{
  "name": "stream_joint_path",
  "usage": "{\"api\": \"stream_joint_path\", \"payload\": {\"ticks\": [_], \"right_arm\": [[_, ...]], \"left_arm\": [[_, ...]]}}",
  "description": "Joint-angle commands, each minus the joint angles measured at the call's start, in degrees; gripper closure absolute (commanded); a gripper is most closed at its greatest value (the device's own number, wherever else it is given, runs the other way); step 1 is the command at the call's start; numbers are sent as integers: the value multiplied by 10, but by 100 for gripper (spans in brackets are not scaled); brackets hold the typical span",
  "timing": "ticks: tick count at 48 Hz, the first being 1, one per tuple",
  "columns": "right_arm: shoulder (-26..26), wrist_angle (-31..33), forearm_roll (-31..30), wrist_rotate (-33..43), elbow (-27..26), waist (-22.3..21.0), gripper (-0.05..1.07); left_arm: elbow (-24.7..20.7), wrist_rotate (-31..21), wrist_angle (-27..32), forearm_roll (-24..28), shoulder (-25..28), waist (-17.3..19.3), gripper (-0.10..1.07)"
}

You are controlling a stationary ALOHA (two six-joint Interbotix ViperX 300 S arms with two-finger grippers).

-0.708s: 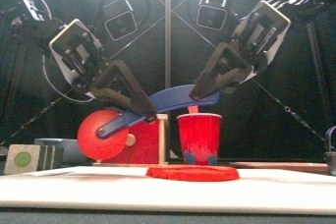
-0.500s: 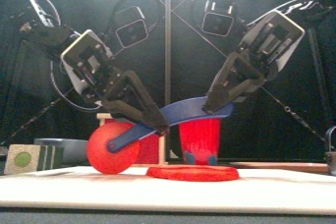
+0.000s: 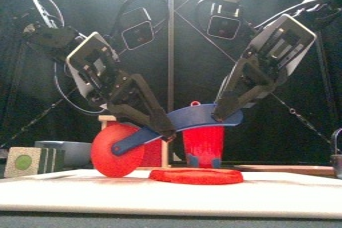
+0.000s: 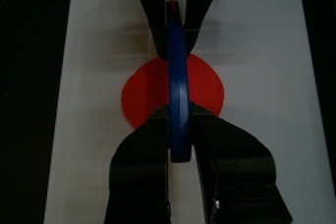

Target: Cut dough in half

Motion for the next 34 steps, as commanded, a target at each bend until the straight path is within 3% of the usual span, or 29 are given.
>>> {"api": "stream_joint_path", "payload": {"ticks": [1, 34], "right_arm": [[-5, 8, -2, -2, 1, 2, 70], [-30, 30, 22, 4, 54, 17, 70]], "left_arm": [[-13, 3, -2, 3, 5, -8, 58], [-75, 5, -5, 18, 71, -2, 58]]}}
